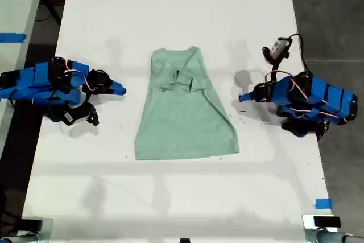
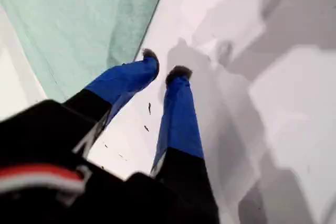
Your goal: Fold t shirt
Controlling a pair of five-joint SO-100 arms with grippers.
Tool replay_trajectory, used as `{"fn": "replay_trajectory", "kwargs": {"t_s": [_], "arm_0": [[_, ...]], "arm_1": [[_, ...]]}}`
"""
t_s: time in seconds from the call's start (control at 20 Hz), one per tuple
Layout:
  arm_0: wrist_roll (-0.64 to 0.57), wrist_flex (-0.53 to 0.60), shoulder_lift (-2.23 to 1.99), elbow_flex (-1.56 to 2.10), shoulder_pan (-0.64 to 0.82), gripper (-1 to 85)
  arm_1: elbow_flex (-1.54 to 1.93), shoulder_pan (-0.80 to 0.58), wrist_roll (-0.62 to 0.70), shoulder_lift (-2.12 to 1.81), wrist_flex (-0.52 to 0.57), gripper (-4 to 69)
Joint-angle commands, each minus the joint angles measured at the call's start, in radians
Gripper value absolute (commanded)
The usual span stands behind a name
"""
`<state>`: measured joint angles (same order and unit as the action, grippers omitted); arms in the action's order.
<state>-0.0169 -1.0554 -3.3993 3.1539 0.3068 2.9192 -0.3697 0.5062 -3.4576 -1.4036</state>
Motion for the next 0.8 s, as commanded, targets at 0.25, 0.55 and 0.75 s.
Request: {"fn": "replay_trajectory", "kwargs": {"t_s": [0.25, 0.55, 0.75], "arm_0": [[0.003, 0.009, 0.015, -0.017, 0.014, 0.0], [0.000, 0.009, 0.009, -0.017, 0.017, 0.0], [-0.005, 0.009, 0.009, -0.017, 0.015, 0.0]], "arm_1": [[-0.051, 0.003, 0.018, 0.046, 0.032, 10.6], [-0.311, 0.100, 0.058, 0.383, 0.055, 14.7], [-0.394, 0.249, 0.043, 0.693, 0.150, 18.1]]}}
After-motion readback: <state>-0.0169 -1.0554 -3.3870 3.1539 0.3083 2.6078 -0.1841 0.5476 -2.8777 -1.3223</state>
